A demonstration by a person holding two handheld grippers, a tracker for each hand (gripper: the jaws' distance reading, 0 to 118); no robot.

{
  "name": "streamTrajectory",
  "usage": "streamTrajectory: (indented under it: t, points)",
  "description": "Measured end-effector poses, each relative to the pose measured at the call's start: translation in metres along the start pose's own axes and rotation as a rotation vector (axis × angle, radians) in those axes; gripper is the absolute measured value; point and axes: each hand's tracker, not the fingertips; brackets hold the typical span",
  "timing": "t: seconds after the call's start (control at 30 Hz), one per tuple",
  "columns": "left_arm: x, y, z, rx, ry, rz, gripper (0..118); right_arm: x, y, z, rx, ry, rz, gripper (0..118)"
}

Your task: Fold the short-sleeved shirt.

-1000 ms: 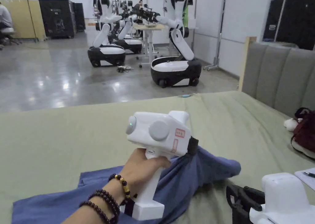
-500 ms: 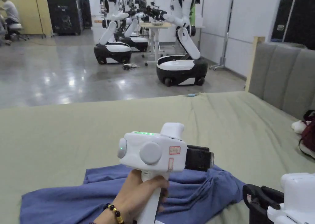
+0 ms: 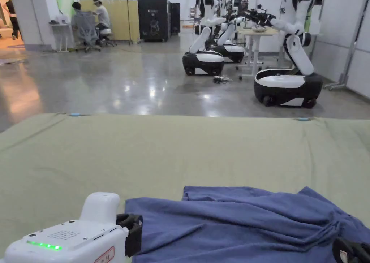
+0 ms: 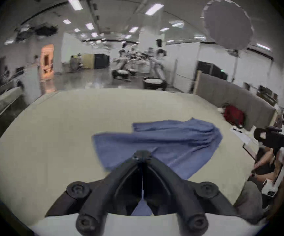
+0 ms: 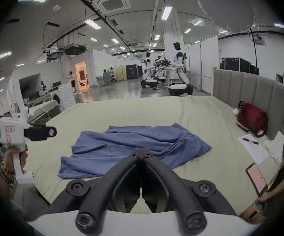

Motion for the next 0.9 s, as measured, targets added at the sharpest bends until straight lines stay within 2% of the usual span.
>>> streamTrajectory:
  t: [0.07,0.17,0.2,0.23,0.27,0.3,0.33,0.37,0.43,0.47,0.53,0.67,0.8,0.87,0.9]
  points:
    - [-0.02,-0.007,0.002,-0.014,0.06,0.04,0,-0.008,-0.002,-0.002,-0.012,0.009,0.013,3]
    - [-0.043,0.002,-0.01,-0.055,0.103,0.029,0,-0.016,-0.002,-0.002,-0.021,0.021,0.029,3]
    - [-0.05,0.011,-0.015,-0.001,0.086,0.069,0,-0.017,-0.002,-0.002,-0.021,0.023,0.032,3]
    - [-0.054,0.021,-0.025,-0.029,0.094,0.062,6,-0.018,-0.002,-0.001,-0.021,0.022,0.036,3]
    - [-0.059,0.032,-0.038,-0.08,0.114,0.083,24,-0.018,-0.001,-0.001,-0.022,0.02,0.038,3]
    - [-0.064,0.043,-0.052,-0.084,0.112,0.098,73,-0.018,0.0,0.0,-0.023,0.019,0.04,3]
    - [-0.07,0.051,-0.067,-0.086,0.086,0.115,111,-0.018,0.0,0.0,-0.022,0.015,0.041,3]
    - [-0.075,0.059,-0.091,-0.127,0.069,0.121,118,-0.017,0.0,0.0,-0.022,0.011,0.04,3]
    - [-0.077,0.069,-0.13,-0.147,0.13,0.128,118,-0.015,0.0,-0.001,-0.027,0.005,0.039,3]
    - [-0.079,0.073,-0.151,-0.183,0.15,0.065,118,-0.014,0.0,-0.001,-0.03,0.0,0.038,3]
    - [-0.08,0.076,-0.19,-0.239,0.196,0.033,118,-0.011,-0.002,-0.003,-0.038,-0.012,0.036,3]
    - [-0.086,0.075,-0.255,-0.331,0.219,0.019,118,-0.004,-0.005,-0.01,-0.069,-0.037,0.04,3]
    - [-0.086,0.066,-0.296,-0.458,0.199,-0.016,113,0.002,-0.008,-0.015,-0.096,-0.061,0.044,3]
    - [-0.09,0.06,-0.306,-0.484,0.214,0.012,113,0.005,-0.009,-0.015,-0.104,-0.074,0.047,3]
    - [-0.086,0.06,-0.3,-0.436,0.219,0.012,113,0.008,-0.01,-0.017,-0.108,-0.079,0.046,3]
